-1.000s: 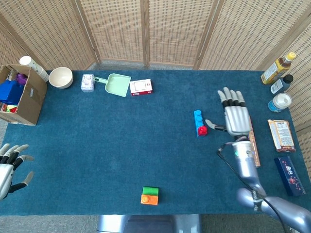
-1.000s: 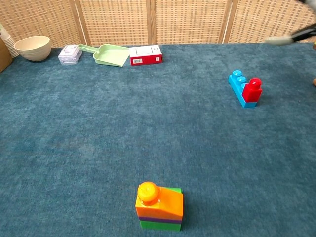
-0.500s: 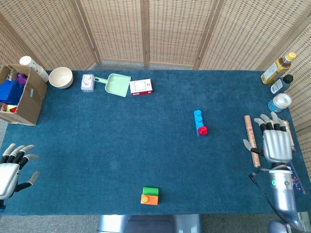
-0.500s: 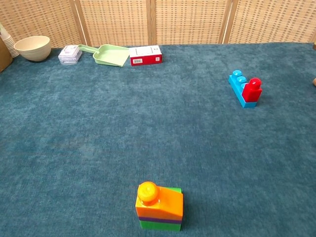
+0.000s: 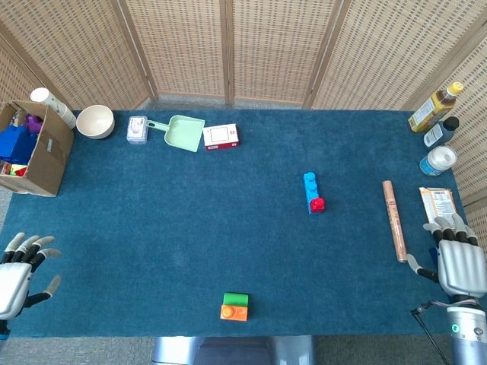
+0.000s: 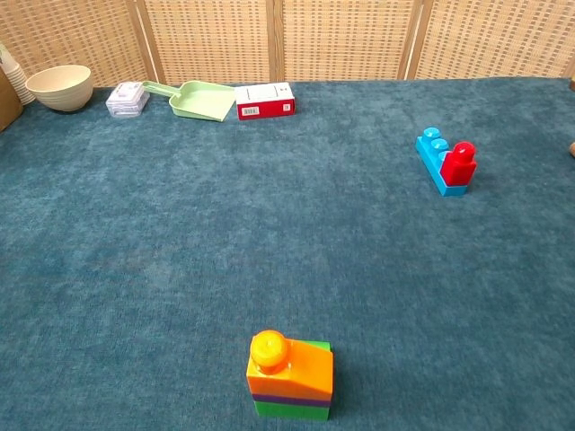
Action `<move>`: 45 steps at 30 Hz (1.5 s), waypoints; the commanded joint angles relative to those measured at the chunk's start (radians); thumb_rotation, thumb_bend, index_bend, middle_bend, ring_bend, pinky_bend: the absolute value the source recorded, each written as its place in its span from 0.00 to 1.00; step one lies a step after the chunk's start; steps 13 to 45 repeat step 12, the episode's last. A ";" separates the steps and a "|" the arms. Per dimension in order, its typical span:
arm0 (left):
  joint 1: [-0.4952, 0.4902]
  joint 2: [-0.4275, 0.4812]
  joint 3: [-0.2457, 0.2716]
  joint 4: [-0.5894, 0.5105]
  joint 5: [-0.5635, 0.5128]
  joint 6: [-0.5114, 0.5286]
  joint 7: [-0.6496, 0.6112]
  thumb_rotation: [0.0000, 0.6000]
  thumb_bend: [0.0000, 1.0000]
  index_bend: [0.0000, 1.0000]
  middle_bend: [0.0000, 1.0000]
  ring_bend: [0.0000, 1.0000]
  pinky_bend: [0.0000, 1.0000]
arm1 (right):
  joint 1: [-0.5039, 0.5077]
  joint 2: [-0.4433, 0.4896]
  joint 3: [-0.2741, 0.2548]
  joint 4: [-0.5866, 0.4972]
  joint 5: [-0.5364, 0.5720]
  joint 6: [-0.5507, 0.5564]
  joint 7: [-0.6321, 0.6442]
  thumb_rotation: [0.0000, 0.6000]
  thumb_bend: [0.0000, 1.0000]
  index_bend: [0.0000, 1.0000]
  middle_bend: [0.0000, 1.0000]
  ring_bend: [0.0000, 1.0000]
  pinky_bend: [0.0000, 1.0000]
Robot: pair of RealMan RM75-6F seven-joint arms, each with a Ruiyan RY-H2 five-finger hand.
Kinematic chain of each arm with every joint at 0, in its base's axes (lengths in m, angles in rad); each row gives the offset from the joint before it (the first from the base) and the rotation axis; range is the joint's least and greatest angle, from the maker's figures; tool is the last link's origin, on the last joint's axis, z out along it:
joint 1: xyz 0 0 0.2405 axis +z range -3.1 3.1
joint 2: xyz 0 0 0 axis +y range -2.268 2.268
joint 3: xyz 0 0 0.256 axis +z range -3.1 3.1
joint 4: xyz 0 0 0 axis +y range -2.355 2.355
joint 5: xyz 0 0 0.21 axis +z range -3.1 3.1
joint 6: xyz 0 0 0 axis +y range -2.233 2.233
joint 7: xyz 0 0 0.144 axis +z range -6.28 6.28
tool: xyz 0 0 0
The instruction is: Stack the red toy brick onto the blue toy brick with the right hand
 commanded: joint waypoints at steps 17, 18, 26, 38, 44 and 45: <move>-0.024 0.000 -0.019 -0.017 -0.011 -0.027 0.022 0.94 0.41 0.35 0.22 0.17 0.00 | -0.024 -0.016 -0.001 -0.005 0.006 -0.017 0.006 0.72 0.26 0.30 0.22 0.07 0.20; -0.024 0.000 -0.019 -0.017 -0.011 -0.027 0.022 0.94 0.41 0.35 0.22 0.17 0.00 | -0.024 -0.016 -0.001 -0.005 0.006 -0.017 0.006 0.72 0.26 0.30 0.22 0.07 0.20; -0.024 0.000 -0.019 -0.017 -0.011 -0.027 0.022 0.94 0.41 0.35 0.22 0.17 0.00 | -0.024 -0.016 -0.001 -0.005 0.006 -0.017 0.006 0.72 0.26 0.30 0.22 0.07 0.20; -0.024 0.000 -0.019 -0.017 -0.011 -0.027 0.022 0.94 0.41 0.35 0.22 0.17 0.00 | -0.024 -0.016 -0.001 -0.005 0.006 -0.017 0.006 0.72 0.26 0.30 0.22 0.07 0.20; -0.024 0.000 -0.019 -0.017 -0.011 -0.027 0.022 0.94 0.41 0.35 0.22 0.17 0.00 | -0.024 -0.016 -0.001 -0.005 0.006 -0.017 0.006 0.72 0.26 0.30 0.22 0.07 0.20; -0.024 0.000 -0.019 -0.017 -0.011 -0.027 0.022 0.94 0.41 0.35 0.22 0.17 0.00 | -0.024 -0.016 -0.001 -0.005 0.006 -0.017 0.006 0.72 0.26 0.30 0.22 0.07 0.20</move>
